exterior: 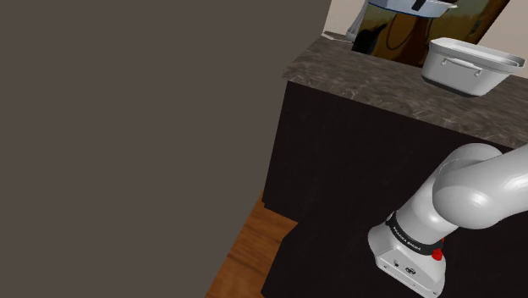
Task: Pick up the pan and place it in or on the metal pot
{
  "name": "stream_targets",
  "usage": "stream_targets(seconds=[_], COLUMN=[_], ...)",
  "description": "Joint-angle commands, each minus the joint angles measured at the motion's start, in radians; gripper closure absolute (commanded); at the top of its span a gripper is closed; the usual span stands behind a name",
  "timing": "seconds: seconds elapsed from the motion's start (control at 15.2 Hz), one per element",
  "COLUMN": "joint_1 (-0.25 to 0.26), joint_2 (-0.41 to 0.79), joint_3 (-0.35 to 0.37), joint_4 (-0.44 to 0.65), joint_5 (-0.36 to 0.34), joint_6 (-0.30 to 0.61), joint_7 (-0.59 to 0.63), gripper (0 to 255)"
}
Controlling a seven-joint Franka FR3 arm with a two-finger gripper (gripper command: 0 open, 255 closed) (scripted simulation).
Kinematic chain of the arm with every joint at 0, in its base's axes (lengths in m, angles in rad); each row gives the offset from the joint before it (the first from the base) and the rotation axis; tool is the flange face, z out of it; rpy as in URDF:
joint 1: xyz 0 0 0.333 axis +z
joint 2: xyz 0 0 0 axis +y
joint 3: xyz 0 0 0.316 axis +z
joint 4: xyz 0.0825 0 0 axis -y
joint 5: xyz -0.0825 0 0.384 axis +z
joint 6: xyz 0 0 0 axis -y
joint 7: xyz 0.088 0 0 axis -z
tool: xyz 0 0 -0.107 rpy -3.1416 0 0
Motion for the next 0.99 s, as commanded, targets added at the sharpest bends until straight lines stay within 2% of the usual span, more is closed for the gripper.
stream_targets(seconds=[0.0, 0.46, 0.92], joint_1=[-0.012, -0.046, -0.056], joint_2=[-0.029, -0.1, -0.129], joint_3=[-0.026, -0.131, -0.258], joint_4=[-0.008, 0.002, 0.069], joint_5=[-0.011, -0.046, -0.074], joint_6=[-0.004, -0.026, -0.052], joint_7=[-0.04, -0.187, -0.345], gripper=[255, 255, 255])
